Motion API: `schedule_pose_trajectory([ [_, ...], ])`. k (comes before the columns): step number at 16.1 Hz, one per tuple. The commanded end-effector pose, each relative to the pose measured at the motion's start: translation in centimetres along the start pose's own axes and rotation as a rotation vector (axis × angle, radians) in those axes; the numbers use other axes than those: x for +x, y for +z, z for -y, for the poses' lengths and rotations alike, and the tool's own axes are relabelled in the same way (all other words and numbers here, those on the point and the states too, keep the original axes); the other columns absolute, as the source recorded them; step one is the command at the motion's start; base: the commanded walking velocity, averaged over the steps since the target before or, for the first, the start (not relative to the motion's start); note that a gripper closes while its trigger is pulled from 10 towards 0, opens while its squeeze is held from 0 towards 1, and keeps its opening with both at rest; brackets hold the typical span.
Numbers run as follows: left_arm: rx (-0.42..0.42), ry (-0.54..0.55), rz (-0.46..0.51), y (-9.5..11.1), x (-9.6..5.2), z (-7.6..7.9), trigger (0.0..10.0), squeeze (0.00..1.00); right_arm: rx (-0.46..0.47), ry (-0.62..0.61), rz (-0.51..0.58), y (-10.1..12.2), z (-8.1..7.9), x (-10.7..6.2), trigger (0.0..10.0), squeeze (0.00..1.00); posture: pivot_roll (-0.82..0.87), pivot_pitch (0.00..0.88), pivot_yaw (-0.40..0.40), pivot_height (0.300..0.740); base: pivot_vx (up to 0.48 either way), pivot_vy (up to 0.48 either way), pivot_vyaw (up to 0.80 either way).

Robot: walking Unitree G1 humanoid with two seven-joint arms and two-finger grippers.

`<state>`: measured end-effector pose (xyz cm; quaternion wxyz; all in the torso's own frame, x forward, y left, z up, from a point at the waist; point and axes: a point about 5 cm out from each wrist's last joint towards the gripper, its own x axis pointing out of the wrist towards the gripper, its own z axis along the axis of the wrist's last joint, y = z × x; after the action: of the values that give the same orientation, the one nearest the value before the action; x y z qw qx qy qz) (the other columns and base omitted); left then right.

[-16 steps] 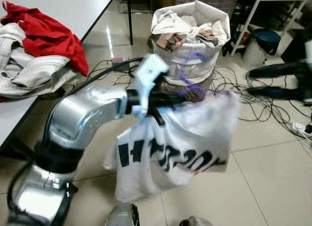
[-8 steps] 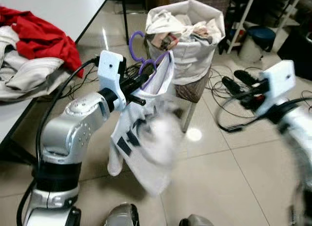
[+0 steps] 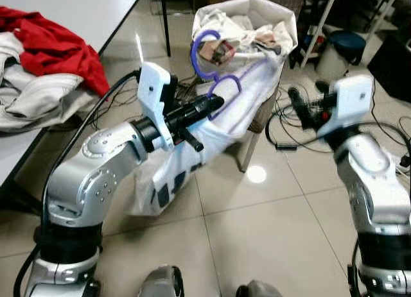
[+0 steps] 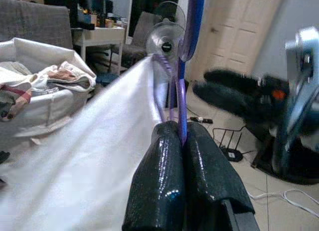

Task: Hang hanger

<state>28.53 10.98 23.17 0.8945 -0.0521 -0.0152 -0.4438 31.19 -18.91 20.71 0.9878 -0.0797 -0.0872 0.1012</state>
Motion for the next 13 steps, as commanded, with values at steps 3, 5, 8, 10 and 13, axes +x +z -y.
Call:
schedule_pose_trajectory([
  [3,0.017,-0.062,0.019,0.8,0.1,0.3,0.0,0.00,-0.008,-0.006,0.011,0.2,0.6,0.6,10.0,0.00,-0.08,0.064,0.013,0.740,0.000,0.000,0.00],
  [5,0.027,-0.066,0.025,1.1,0.2,0.1,0.0,0.00,-0.005,0.005,-0.001,0.2,0.1,0.9,10.0,0.00,-0.08,0.063,0.011,0.740,0.000,0.000,0.00],
  [8,0.031,-0.068,0.022,1.2,0.2,-0.1,0.0,0.00,-0.090,0.015,0.033,0.6,-0.4,1.1,10.0,0.00,-0.08,0.068,0.013,0.740,0.000,0.000,0.00],
  [10,0.030,-0.079,0.020,1.2,0.2,0.0,0.0,0.00,-0.086,0.017,0.034,0.6,-0.3,1.2,10.0,0.00,-0.08,0.068,0.013,0.740,0.000,0.000,0.00],
  [13,0.030,-0.115,0.022,1.4,0.1,0.3,0.0,0.00,-0.081,0.052,0.042,0.8,0.0,1.7,10.0,0.00,-0.07,0.074,0.013,0.740,0.000,0.000,0.00],
])
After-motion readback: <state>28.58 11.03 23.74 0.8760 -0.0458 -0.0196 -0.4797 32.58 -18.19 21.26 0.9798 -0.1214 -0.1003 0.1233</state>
